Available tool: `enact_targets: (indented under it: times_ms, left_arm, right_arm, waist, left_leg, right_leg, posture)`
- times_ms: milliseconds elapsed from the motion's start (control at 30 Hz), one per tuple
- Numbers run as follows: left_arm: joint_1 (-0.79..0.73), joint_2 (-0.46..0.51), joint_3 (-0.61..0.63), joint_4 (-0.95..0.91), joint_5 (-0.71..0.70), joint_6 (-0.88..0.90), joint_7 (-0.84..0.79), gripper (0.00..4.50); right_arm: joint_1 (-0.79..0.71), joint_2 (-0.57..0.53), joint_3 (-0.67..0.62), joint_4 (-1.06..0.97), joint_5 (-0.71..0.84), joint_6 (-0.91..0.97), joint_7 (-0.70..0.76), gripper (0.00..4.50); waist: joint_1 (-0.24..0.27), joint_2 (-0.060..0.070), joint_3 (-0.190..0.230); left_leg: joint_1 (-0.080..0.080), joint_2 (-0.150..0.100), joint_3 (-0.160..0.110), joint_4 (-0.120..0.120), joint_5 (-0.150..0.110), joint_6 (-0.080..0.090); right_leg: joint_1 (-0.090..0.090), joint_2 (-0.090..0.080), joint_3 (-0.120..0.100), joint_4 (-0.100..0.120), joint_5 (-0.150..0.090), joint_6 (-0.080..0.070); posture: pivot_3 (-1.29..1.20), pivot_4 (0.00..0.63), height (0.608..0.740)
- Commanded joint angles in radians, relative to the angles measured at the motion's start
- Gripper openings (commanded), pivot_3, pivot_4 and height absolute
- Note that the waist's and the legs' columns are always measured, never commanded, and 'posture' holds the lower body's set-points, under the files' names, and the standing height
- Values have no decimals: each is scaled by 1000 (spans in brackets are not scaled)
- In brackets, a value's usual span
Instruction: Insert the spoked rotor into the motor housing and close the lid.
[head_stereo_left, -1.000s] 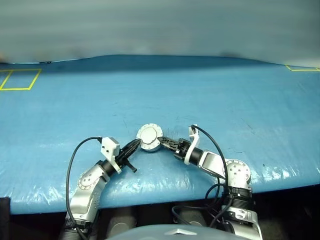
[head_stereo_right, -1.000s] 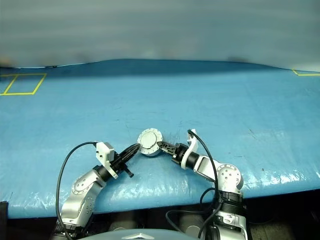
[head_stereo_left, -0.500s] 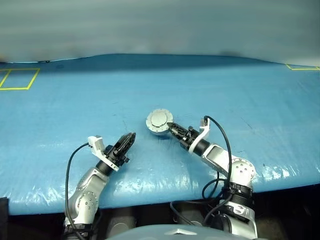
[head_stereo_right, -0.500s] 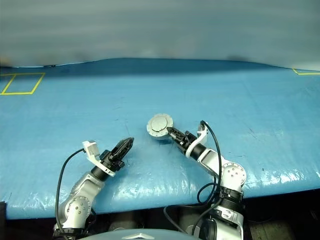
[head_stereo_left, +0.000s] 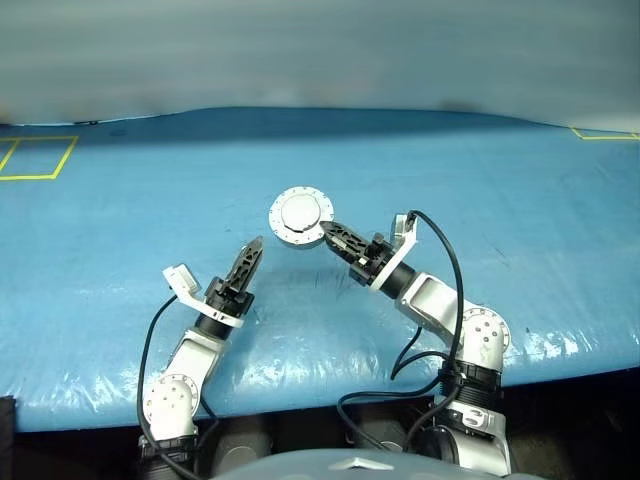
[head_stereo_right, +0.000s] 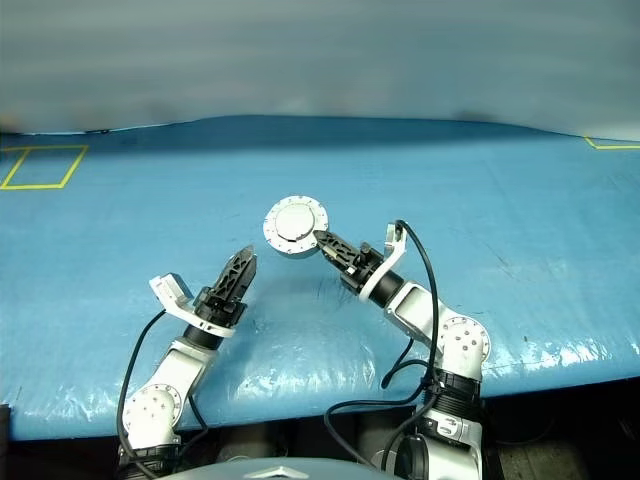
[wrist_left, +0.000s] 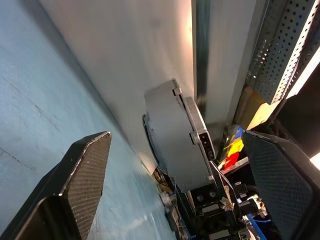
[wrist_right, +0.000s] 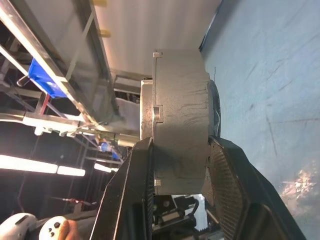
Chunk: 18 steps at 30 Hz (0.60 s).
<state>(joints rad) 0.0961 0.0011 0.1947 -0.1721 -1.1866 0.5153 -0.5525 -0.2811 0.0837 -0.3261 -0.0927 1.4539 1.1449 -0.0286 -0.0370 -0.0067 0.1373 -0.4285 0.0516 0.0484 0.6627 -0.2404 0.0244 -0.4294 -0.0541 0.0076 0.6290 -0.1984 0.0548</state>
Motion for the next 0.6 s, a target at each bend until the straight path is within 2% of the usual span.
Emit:
enact_targets:
  times_ms: [33,300,500,600]
  left_arm:
    - [-20,-6,1,-38,-31,20,7,4441]
    - [-50,-33,5,-25,-50,22,-17,4441]
    - [-55,-18,-22,-17,-22,40,-53,4441]
    - [-45,-21,-27,-16,-11,40,-63,3848]
  right_arm:
    - [3,-3,52,-69,96,-6,13,1216]
    - [24,-51,138,-65,113,-16,17,1216]
    - [25,-70,173,-73,108,-36,23,1216]
    - [21,-74,170,-75,109,-60,28,1216]
  waist:
    - [0,0,0]
    - [0,0,0]
    - [1,0,0]
    - [1,0,0]
  left_leg:
    - [0,0,0,0,0,0]
    - [0,-1,-1,1,0,0]
    - [-1,-1,0,1,0,0]
    - [-1,-1,-1,1,0,0]
  right_leg:
    - [0,0,0,0,0,0]
    - [1,0,0,0,0,0]
    - [1,0,0,-1,0,0]
    - [1,0,0,-1,0,0]
  posture:
    - [0,150,740]
    - [0,150,740]
    - [0,150,740]
    - [0,150,740]
